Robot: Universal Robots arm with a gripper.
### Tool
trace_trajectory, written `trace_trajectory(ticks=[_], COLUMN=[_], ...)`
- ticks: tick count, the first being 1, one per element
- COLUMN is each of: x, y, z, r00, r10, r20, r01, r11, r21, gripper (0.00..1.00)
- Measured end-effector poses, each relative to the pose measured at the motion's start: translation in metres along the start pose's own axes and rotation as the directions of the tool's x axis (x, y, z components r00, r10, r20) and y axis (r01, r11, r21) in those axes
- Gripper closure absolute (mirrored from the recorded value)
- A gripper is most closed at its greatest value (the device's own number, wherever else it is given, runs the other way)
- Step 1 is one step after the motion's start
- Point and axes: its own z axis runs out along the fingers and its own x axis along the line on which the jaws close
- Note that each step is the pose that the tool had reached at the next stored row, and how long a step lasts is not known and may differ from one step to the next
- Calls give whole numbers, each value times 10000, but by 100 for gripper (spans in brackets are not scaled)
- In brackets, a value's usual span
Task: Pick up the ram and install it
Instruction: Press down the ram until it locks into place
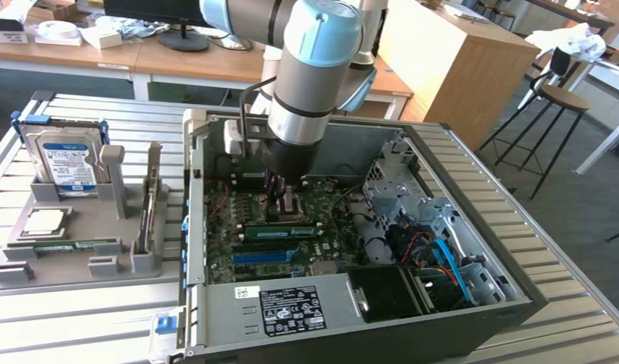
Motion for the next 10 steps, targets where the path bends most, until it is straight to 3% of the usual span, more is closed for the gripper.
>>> trace_trajectory(ticks=[10], x=[4], y=[8], z=[15], r00=[10000], r10=[0], r20=[3], r01=[0], r11=[10000], r21=[2], gripper=[90])
